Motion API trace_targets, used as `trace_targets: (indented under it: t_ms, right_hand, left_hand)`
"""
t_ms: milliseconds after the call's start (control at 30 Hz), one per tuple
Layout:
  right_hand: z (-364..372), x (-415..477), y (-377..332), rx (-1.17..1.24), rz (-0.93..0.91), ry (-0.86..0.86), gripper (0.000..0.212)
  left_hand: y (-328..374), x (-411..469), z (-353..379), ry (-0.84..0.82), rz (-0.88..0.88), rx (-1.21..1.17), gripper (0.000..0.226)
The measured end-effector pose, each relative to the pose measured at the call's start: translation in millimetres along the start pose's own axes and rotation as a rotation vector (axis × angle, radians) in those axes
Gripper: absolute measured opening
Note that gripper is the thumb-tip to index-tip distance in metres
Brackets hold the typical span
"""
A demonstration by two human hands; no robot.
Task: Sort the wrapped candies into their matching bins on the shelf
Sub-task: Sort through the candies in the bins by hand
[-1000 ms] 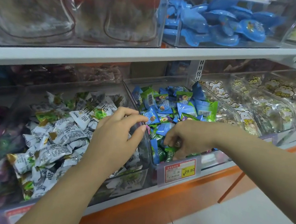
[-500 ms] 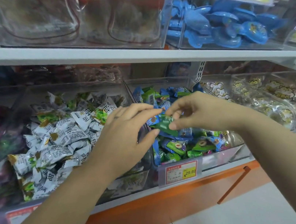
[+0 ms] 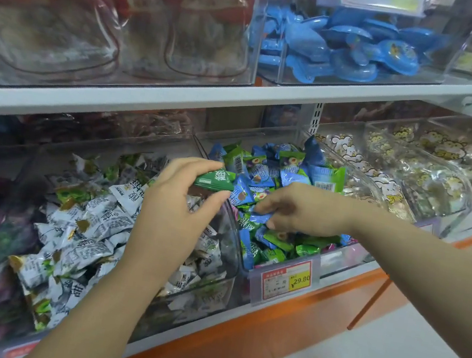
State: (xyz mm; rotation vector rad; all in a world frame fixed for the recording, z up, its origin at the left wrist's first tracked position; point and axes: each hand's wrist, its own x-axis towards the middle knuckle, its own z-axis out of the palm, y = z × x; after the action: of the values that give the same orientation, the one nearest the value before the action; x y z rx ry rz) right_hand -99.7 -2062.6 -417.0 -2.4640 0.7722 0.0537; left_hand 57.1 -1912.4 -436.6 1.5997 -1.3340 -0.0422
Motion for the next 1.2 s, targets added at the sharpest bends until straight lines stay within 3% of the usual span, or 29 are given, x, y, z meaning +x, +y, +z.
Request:
trace_targets:
  t_ms: [200, 333, 600, 733, 867, 1067, 1200]
  right_hand:
    - [12, 15, 2, -0.387, -0.040, 0.043, 0.056]
    - [18, 27, -3, -0.407, -0.022, 0.036, 0.063]
    - [24, 23, -7, -0.397, -0.039, 0.108, 0.042]
    - [5, 7, -6, -0.433, 0.003, 0.288, 0.034]
    - [-10, -12, -19, -0.190, -0.060, 0.499, 0.027]
    - [4, -22, -54, 0.122, -0.252, 0.557, 0.029]
    - [11, -20, -58, 0.247, -0.318, 0.583, 0.031]
  left_hand:
    - [-1, -1, -3, -0.015, -0.005, 0.041, 0.029]
    - [0, -2, -4, -0.015, -0.003, 0.039, 0.030]
    - [4, -2, -4, -0.020, -0.039, -0.052, 0.030]
    - [5, -4, -6, -0.039, -0.092, -0.110, 0.035]
    - [9, -4, -6, -0.054, -0.140, -0.159, 0.034]
    - [21, -6, -7, -0.133, -0.215, -0.441, 0.043]
    - [14, -4, -9, -0.105, -0.242, -0.467, 0.035]
